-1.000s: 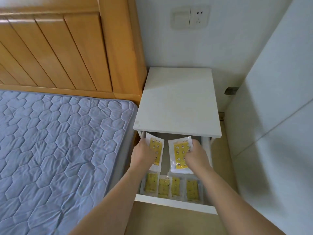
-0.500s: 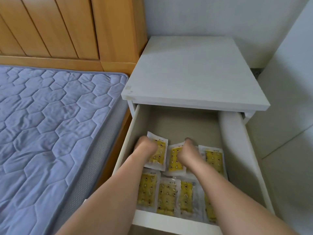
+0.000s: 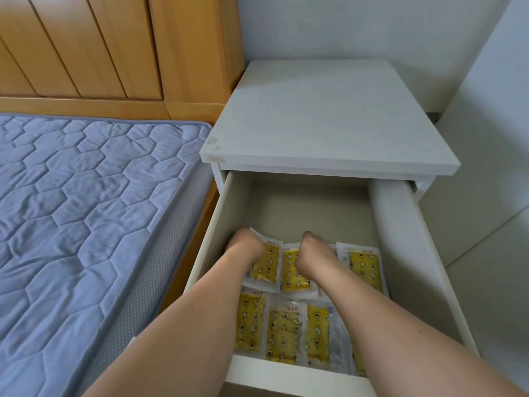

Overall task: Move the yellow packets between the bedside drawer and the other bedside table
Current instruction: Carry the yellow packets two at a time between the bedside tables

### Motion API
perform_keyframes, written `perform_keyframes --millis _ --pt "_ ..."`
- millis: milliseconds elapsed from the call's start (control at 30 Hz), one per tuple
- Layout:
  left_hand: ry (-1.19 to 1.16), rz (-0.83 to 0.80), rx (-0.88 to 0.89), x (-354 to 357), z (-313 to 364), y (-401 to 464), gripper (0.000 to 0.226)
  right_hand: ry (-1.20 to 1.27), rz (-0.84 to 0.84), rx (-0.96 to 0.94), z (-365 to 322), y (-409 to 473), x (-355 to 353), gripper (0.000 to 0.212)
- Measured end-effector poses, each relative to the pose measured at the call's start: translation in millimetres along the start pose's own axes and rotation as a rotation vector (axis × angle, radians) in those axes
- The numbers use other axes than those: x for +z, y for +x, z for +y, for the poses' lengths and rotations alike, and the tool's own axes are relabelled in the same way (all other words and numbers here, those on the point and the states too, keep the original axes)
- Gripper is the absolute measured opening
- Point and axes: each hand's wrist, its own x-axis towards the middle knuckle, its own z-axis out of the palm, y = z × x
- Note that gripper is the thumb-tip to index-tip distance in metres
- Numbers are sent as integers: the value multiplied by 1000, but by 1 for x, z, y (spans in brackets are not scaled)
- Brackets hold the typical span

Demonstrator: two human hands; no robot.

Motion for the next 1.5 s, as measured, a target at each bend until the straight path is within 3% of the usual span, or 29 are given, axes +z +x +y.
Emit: perform_keyframes --millis 100,167,267,533,867,1067,1267,1500 --pt "147 108 38 5 -3 4 14 -47 -28 44 -2 2 0 49" --pt "240 156 90 11 -3 6 33 -66 -20 51 -1 2 0 49" --pt "368 170 105 11 0 6 42 -78 -7 32 -2 2 2 48" --pt "411 217 177 -23 6 -40 27 -80 19 -3 -12 -38 -43 35" --pt "294 290 374 -289 45 -227 32 14 51 -220 -133 -215 -285 34" --pt "206 469 385 -455 50 -374 37 -47 83 -381 -228 -340 -429 45" --pt "125 652 211 -501 -8 -495 42 -33 43 -616 -288 -441 -458 28" --pt "70 805 -140 -494 -129 -647 39 -115 -130 -908 -355 -566 -415 47"
